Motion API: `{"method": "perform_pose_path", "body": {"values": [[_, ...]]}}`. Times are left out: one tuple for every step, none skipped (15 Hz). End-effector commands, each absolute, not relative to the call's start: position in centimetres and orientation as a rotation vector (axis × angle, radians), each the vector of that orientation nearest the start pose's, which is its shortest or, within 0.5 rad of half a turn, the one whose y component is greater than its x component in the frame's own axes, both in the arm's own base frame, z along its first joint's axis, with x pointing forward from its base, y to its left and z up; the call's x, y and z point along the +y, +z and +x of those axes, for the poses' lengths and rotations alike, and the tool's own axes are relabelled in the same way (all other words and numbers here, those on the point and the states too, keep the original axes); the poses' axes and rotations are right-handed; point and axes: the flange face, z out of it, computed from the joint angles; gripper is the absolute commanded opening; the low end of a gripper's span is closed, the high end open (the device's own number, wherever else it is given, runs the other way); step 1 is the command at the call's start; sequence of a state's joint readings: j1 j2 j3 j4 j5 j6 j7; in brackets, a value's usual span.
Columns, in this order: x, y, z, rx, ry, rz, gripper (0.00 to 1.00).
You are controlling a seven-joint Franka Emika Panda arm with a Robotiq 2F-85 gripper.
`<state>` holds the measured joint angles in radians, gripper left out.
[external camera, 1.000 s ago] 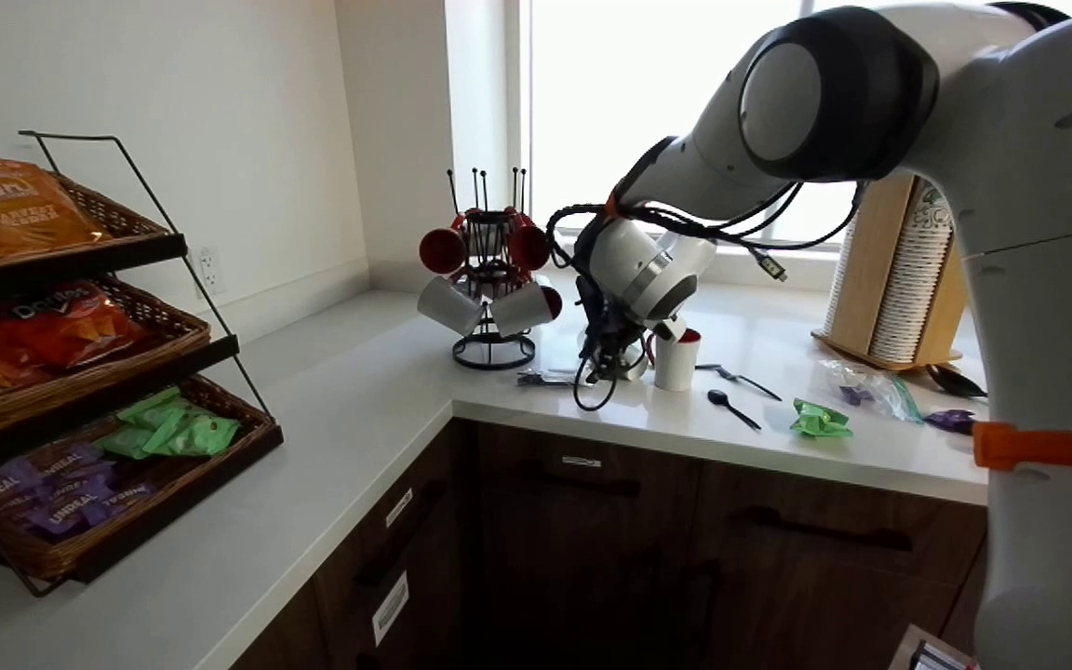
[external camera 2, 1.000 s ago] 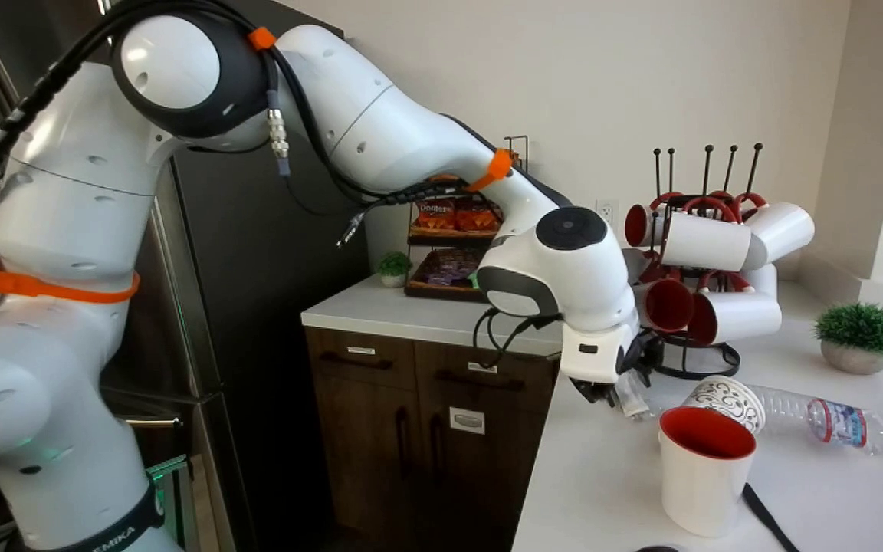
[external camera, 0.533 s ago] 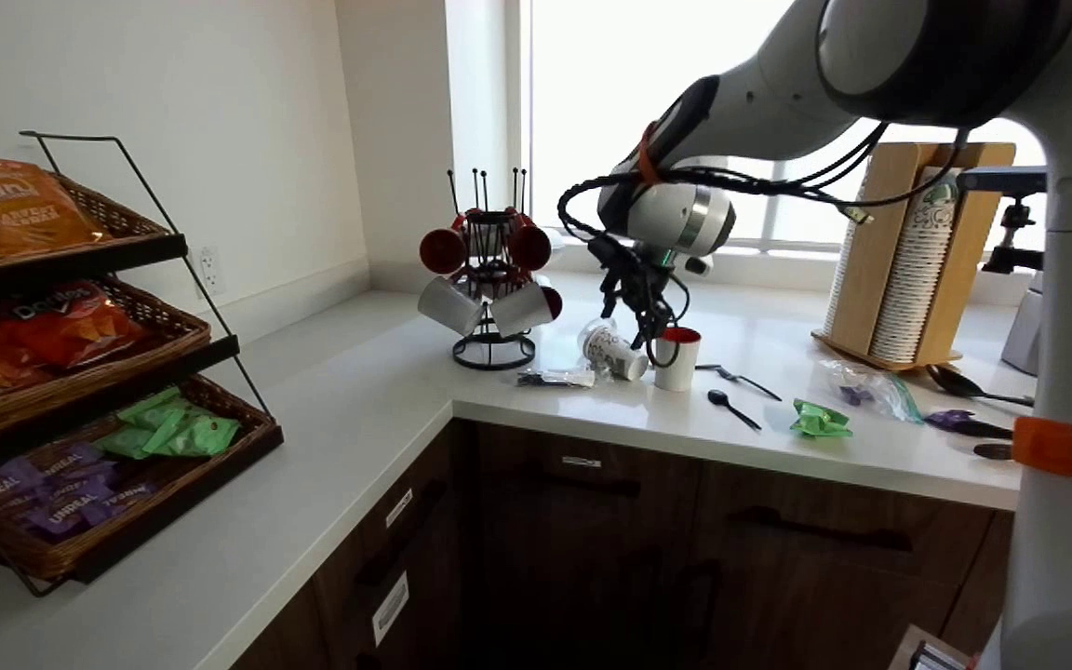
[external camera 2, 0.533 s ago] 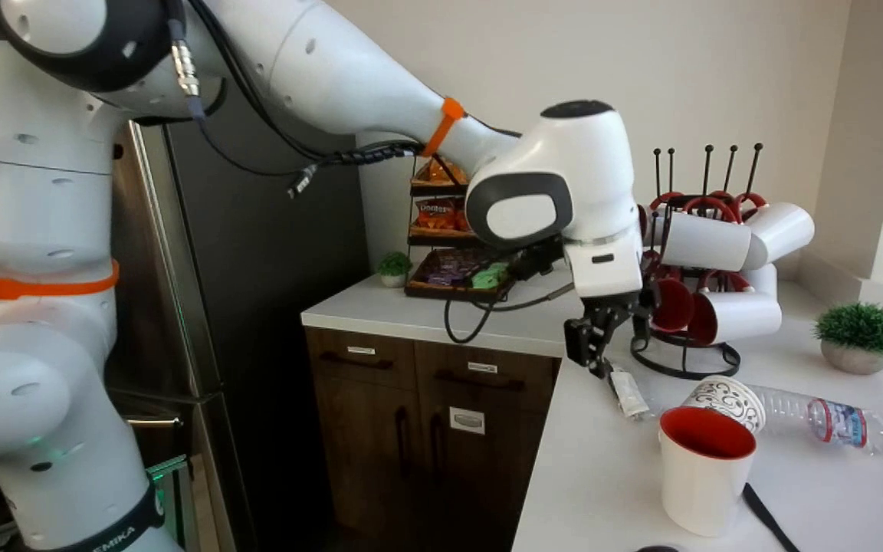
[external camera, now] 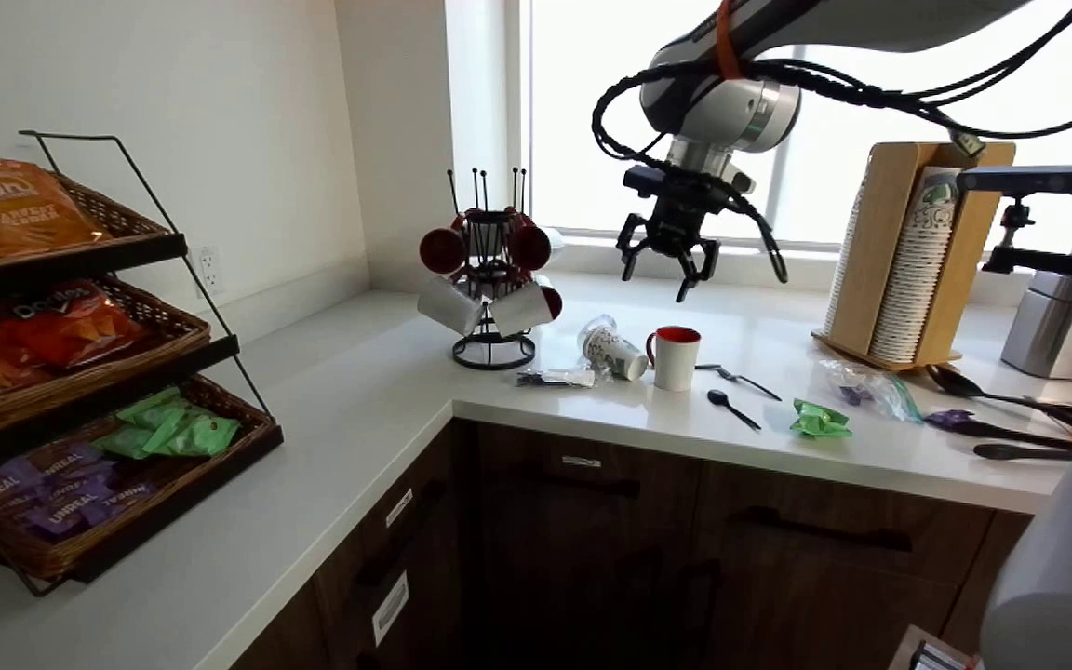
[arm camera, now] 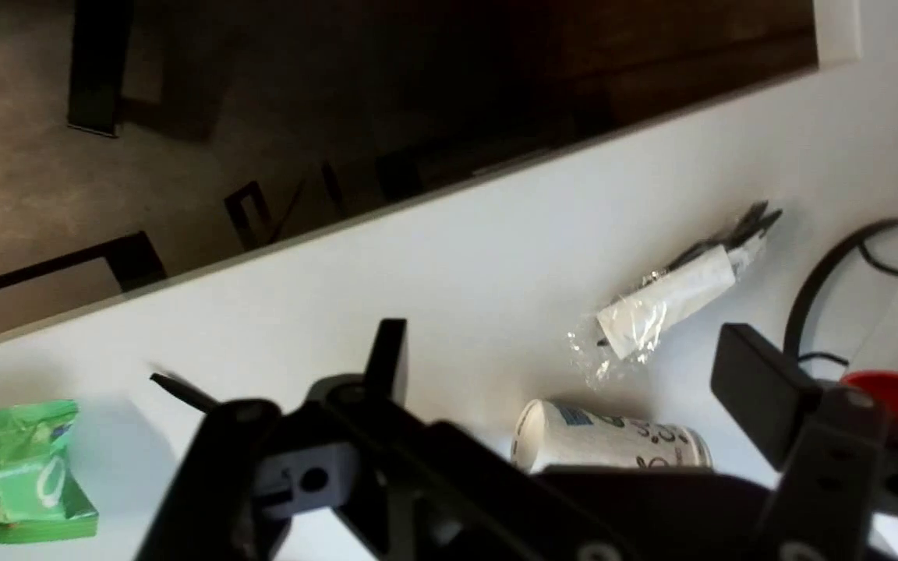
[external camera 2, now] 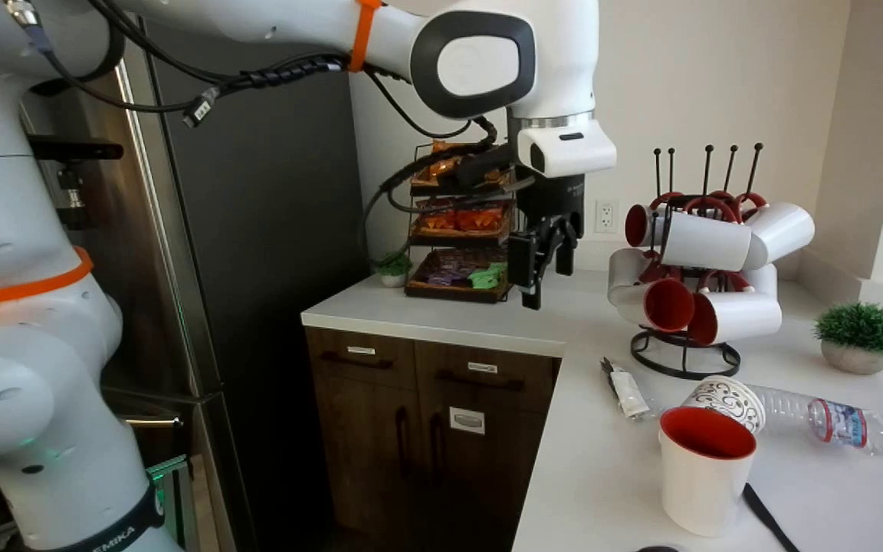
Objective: Remove the plastic from the mug
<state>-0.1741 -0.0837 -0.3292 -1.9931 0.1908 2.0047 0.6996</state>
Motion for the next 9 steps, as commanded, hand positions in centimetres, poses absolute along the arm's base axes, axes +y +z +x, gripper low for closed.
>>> {"method": "perform_pose_path", "body": {"values": [[-24.4,51.1,45.4,1.536,0.047,-2.505,1.00],[-25.0,51.3,46.7,1.633,-0.015,-2.431,1.00],[-24.8,51.4,46.3,1.594,0.012,-2.454,1.00],[-24.8,51.5,46.1,1.575,0.017,-2.466,1.00],[-24.8,51.5,46.1,1.564,0.017,-2.473,1.00],[-24.8,51.4,46.1,1.560,0.019,-2.476,1.00],[-24.7,51.3,46.1,1.558,0.021,-2.478,1.00],[-24.7,51.3,46.1,1.557,0.022,-2.479,1.00],[-24.7,51.3,46.1,1.557,0.022,-2.480,1.00]]}}
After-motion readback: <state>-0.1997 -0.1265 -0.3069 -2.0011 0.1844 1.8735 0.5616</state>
